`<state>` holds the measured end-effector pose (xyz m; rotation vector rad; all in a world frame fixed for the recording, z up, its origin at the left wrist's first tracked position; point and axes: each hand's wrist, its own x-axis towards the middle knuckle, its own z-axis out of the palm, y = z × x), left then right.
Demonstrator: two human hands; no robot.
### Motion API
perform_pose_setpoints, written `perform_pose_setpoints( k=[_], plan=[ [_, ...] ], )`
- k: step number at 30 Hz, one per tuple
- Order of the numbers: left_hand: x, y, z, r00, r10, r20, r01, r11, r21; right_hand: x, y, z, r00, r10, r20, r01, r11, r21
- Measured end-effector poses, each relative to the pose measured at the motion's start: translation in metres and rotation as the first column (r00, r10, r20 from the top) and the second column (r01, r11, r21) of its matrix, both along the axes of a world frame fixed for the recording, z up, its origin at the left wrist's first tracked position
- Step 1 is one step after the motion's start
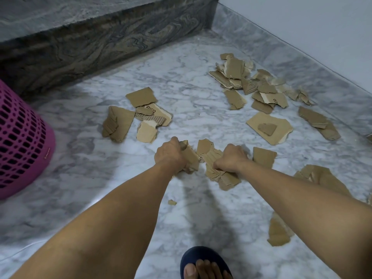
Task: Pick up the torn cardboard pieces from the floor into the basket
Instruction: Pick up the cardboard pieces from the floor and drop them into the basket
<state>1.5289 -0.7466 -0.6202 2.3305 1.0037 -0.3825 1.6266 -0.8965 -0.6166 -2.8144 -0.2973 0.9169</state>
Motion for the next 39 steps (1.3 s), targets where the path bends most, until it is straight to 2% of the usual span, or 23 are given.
perform_pose_setpoints(
  k=[3, 7, 11, 13, 18, 21, 25, 30, 33, 39],
  plan=[
    [-0.001, -0.001, 0.000, 1.000, 0.009, 0.013, -0.009, 1.000, 0.000, -0.007, -0.003, 0.001, 1.000, 0.009, -0.030, -0.010, 1.000, -0.015],
    [0.000, 0.000, 0.001, 1.000, 0.021, 0.002, -0.021, 1.000, -0.010, -0.019, -0.005, 0.005, 0.990, 0.136, 0.042, -0.132, 0.988, -0.081],
    [-0.001, -0.001, 0.001, 1.000, 0.025, 0.007, -0.025, 1.000, -0.013, -0.019, -0.004, 0.007, 0.998, 0.053, -0.017, -0.052, 0.997, 0.048],
    [-0.001, 0.000, 0.000, 0.999, 0.030, 0.010, -0.030, 0.999, -0.015, -0.018, -0.003, 0.009, 0.996, 0.079, -0.032, -0.076, 0.994, 0.076],
    [-0.002, 0.013, 0.002, 0.999, 0.045, 0.009, -0.044, 0.997, -0.071, -0.006, 0.008, 0.015, 0.957, 0.289, 0.034, -0.290, 0.955, 0.051],
    [-0.003, 0.033, 0.007, 0.999, 0.033, 0.027, -0.031, 0.998, -0.052, 0.007, 0.021, 0.019, 0.898, 0.431, 0.090, -0.434, 0.900, 0.026],
    [-0.006, 0.060, 0.010, 0.999, 0.038, 0.039, -0.038, 0.999, -0.020, 0.017, 0.043, 0.016, 0.829, 0.555, 0.078, -0.551, 0.832, -0.061],
    [-0.007, 0.082, 0.009, 0.998, 0.023, 0.050, -0.023, 1.000, 0.002, 0.020, 0.062, 0.015, 0.849, 0.527, 0.035, -0.520, 0.846, -0.115],
    [-0.005, 0.096, 0.013, 0.998, 0.019, 0.053, -0.017, 0.999, -0.030, 0.031, 0.075, 0.021, 0.856, 0.516, -0.039, -0.517, 0.854, -0.055],
    [-0.005, 0.137, 0.026, 0.990, 0.094, 0.101, -0.089, 0.995, -0.049, 0.049, 0.125, 0.039, 0.850, 0.526, -0.022, -0.525, 0.850, 0.053]
  ],
)
